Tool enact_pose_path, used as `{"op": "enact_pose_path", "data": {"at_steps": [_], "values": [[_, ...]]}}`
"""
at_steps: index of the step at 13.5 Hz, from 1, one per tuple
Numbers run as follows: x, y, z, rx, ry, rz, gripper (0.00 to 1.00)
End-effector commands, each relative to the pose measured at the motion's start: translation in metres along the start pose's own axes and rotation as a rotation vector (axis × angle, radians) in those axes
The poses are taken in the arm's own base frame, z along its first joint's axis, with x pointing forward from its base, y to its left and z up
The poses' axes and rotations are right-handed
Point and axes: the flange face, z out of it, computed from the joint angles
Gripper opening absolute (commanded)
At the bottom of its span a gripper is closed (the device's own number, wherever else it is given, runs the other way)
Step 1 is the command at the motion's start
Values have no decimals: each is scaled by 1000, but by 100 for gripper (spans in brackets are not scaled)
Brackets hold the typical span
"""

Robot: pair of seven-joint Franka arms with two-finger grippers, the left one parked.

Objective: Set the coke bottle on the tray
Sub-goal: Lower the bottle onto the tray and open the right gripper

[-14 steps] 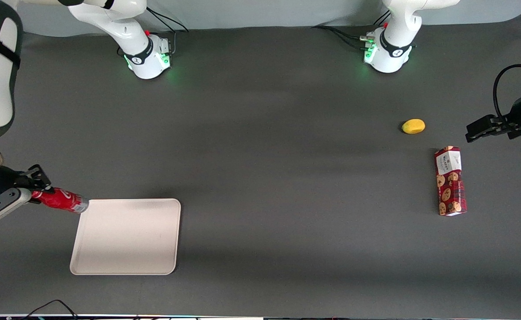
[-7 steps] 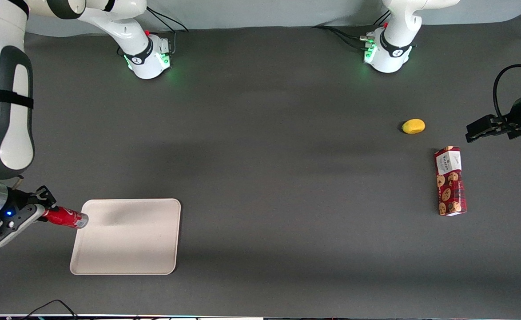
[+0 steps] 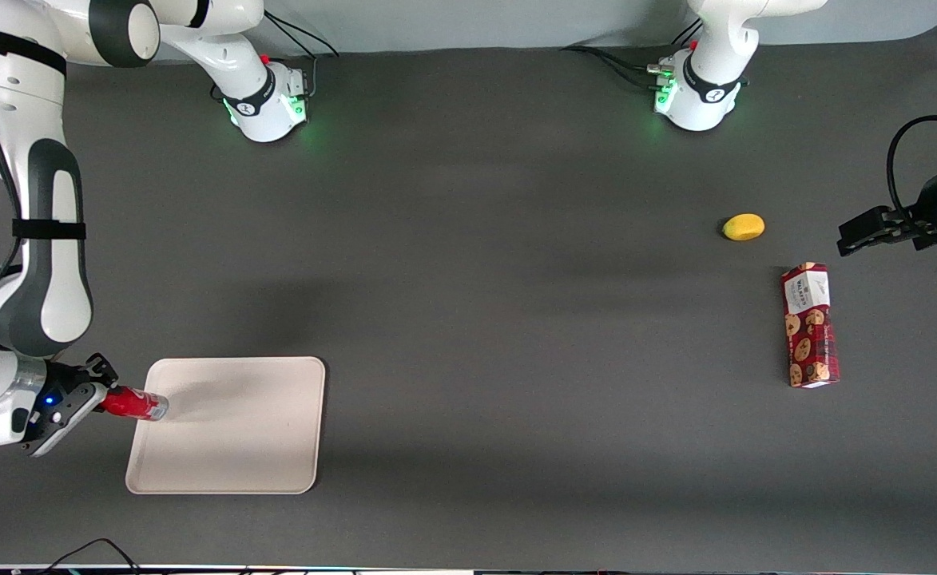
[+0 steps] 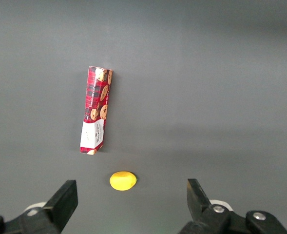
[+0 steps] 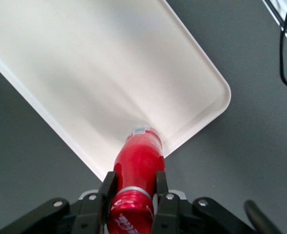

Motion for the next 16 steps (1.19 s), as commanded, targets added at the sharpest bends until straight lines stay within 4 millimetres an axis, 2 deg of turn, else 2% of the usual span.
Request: {"op": "enact_pose_path", "data": {"at_steps": [1, 4, 5, 7, 9, 10, 12, 13, 16], "values": [[-3, 3, 8, 2, 55, -19, 0], [-2, 4, 18, 9, 67, -9, 0], [-2, 3, 24, 17, 66, -6, 18], [-3, 4, 24, 18, 66, 12, 100], [-2, 3, 18, 20, 68, 35, 100], [-1, 1, 7, 18, 73, 80, 100], [0, -12, -37, 54, 66, 205, 100], [6, -24, -64, 68, 70, 268, 100], [28, -78, -147, 107, 41, 520, 100]]}}
